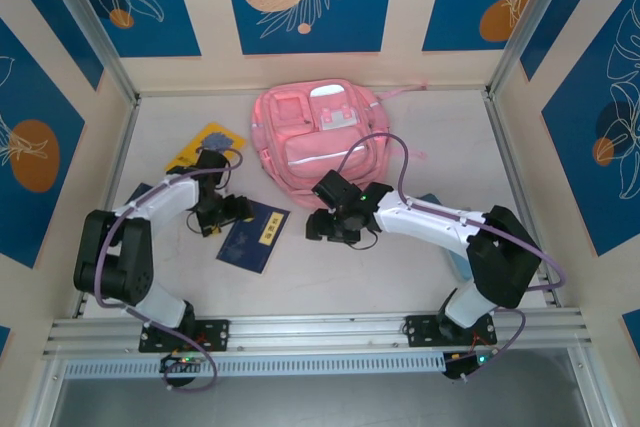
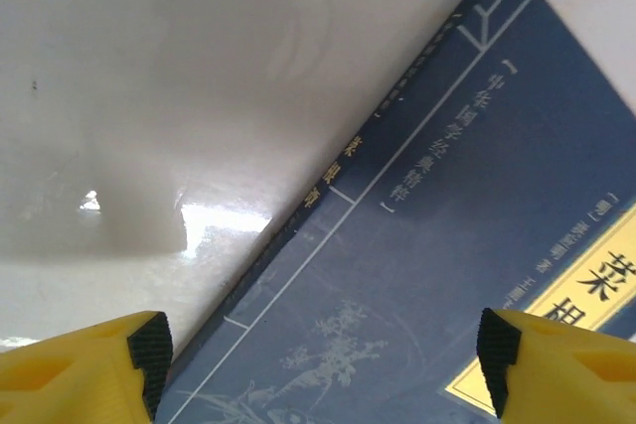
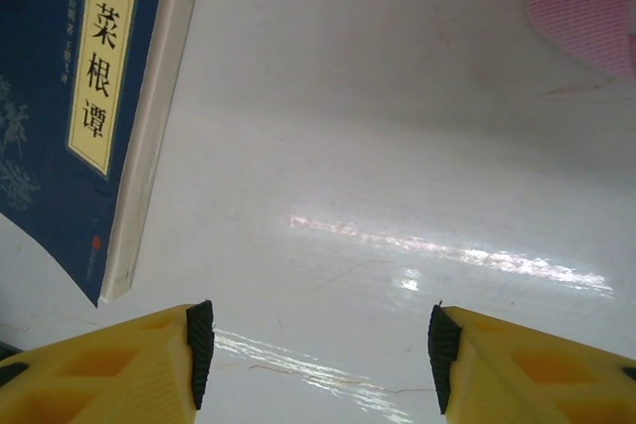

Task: Pack books, pencil case, and school supplies into a backpack

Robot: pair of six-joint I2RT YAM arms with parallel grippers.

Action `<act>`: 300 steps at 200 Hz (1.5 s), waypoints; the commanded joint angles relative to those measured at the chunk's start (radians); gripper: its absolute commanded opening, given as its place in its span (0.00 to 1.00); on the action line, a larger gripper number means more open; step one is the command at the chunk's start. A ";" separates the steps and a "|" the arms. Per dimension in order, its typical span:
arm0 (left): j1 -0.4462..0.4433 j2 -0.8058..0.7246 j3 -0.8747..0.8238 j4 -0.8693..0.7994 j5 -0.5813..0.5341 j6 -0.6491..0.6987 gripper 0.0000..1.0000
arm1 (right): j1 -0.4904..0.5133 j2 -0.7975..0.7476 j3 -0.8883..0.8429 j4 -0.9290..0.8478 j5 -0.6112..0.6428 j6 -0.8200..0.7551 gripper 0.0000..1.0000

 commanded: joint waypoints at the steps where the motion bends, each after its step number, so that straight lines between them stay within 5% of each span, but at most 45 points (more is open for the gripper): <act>1: 0.000 0.013 -0.020 -0.002 -0.001 0.027 0.77 | 0.004 -0.021 0.035 -0.061 0.041 0.021 0.61; 85: -0.071 -0.065 -0.169 0.026 0.035 -0.030 0.54 | -0.008 -0.057 0.016 -0.095 0.034 0.003 0.61; 155: -0.318 -0.101 -0.236 0.116 0.013 -0.258 0.28 | -0.014 0.032 0.018 -0.025 -0.084 -0.109 0.53; 214: -0.349 -0.132 -0.227 0.139 0.016 -0.272 0.31 | -0.012 0.243 0.193 -0.048 -0.166 -0.234 0.52; 248: -0.320 -0.151 -0.218 0.136 0.046 -0.248 0.33 | -0.011 0.363 0.291 -0.085 -0.160 -0.241 0.37; 300: -0.288 -0.153 -0.231 0.152 0.098 -0.229 0.37 | -0.008 0.447 0.313 -0.107 -0.153 -0.250 0.33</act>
